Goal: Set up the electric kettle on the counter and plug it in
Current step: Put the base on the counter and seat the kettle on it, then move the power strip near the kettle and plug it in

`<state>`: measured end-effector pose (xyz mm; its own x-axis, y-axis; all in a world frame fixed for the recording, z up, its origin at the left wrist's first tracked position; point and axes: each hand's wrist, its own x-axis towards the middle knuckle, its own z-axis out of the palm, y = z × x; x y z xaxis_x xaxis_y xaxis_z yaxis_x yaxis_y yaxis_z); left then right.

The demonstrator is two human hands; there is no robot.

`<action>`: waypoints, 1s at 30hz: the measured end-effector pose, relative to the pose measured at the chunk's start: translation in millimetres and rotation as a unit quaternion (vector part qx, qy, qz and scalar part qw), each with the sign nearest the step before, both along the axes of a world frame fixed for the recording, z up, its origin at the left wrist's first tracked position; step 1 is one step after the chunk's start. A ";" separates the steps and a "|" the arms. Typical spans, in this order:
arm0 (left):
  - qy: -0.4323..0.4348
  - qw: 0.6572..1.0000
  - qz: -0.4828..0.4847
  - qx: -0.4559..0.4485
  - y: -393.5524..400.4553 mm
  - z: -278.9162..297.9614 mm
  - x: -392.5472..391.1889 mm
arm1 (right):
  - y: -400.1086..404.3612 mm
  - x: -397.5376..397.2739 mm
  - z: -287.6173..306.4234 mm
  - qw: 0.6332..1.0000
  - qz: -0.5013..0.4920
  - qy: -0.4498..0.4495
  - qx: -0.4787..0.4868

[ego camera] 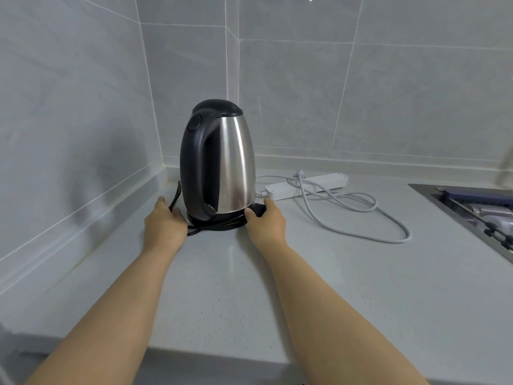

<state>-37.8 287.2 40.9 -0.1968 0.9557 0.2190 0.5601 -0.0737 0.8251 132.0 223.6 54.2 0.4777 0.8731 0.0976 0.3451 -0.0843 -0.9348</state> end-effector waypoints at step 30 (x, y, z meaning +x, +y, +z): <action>0.218 0.787 -0.311 0.486 -86.2 0.1 68.0 | -35.8 42.7 -11.4 0.987 -0.067 -0.085 0.117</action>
